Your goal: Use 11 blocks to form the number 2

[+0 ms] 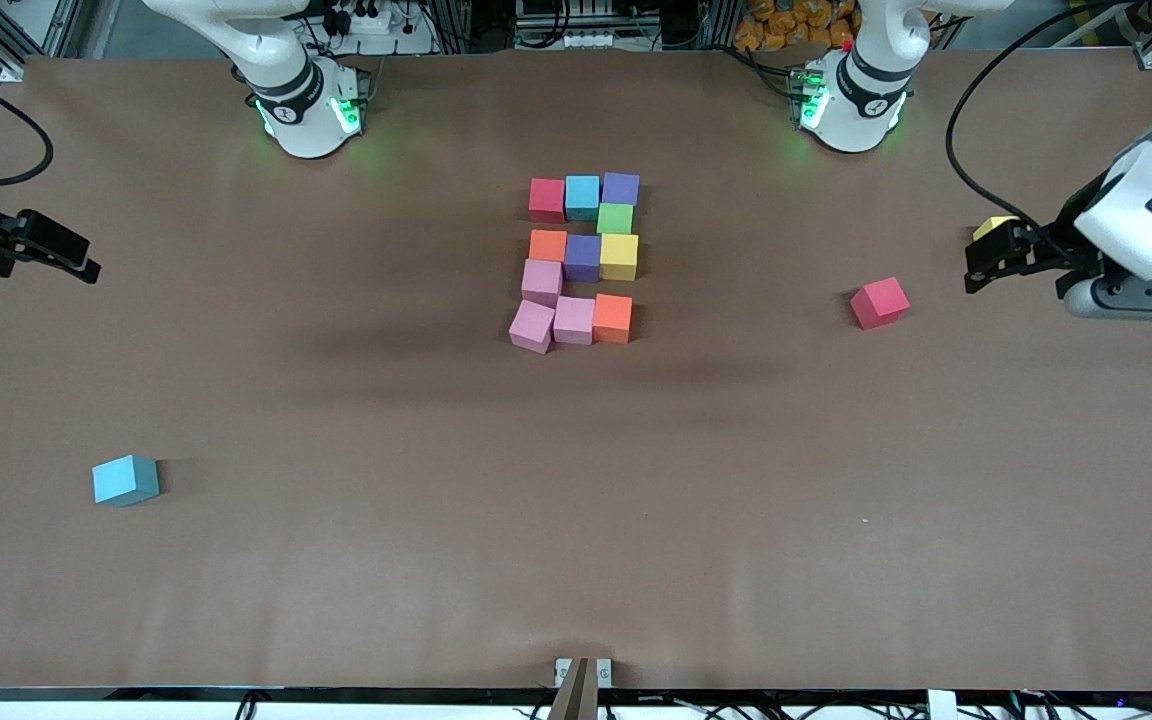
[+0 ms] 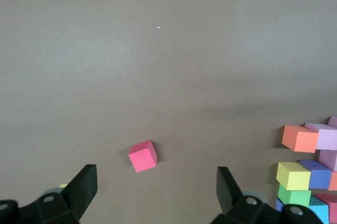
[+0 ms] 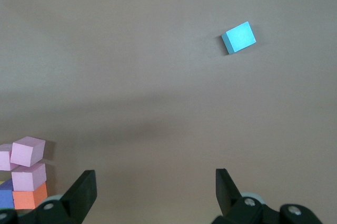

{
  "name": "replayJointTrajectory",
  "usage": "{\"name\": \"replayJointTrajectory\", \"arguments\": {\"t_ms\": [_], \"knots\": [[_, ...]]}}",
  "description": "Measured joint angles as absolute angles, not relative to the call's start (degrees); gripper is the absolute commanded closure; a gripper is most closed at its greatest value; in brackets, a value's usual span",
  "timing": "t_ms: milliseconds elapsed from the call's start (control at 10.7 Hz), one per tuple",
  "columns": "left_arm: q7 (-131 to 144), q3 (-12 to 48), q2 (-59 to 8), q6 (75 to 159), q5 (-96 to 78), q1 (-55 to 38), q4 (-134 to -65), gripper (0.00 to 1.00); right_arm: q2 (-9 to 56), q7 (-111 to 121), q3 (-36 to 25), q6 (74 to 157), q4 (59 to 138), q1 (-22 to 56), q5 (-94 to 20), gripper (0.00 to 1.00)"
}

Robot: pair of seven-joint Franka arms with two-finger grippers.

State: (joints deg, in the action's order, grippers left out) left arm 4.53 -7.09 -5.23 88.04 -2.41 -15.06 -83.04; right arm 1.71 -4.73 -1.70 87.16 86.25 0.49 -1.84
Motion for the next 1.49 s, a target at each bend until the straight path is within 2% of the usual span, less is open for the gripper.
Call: {"name": "replayJointTrajectory", "arguments": {"t_ms": [187, 747, 1494], "knots": [[4.53, -6.35, -4.18, 87.07, -2.41, -14.53, -83.13, 0.00, 1.71, -4.75, -1.70, 87.16, 86.25, 0.49, -1.84, 0.00], [4.53, 0.78, -1.59, 86.57, -1.16, -7.98, -84.50, 0.00, 1.71, -4.81, -1.68, 87.19, 86.25, 0.49, -1.84, 0.00], [5.64, 1.51, -1.69, 86.65, -0.21, -7.53, -84.58, 0.00, 1.71, -4.84, -1.68, 87.19, 86.25, 0.49, -1.84, 0.00]]}}
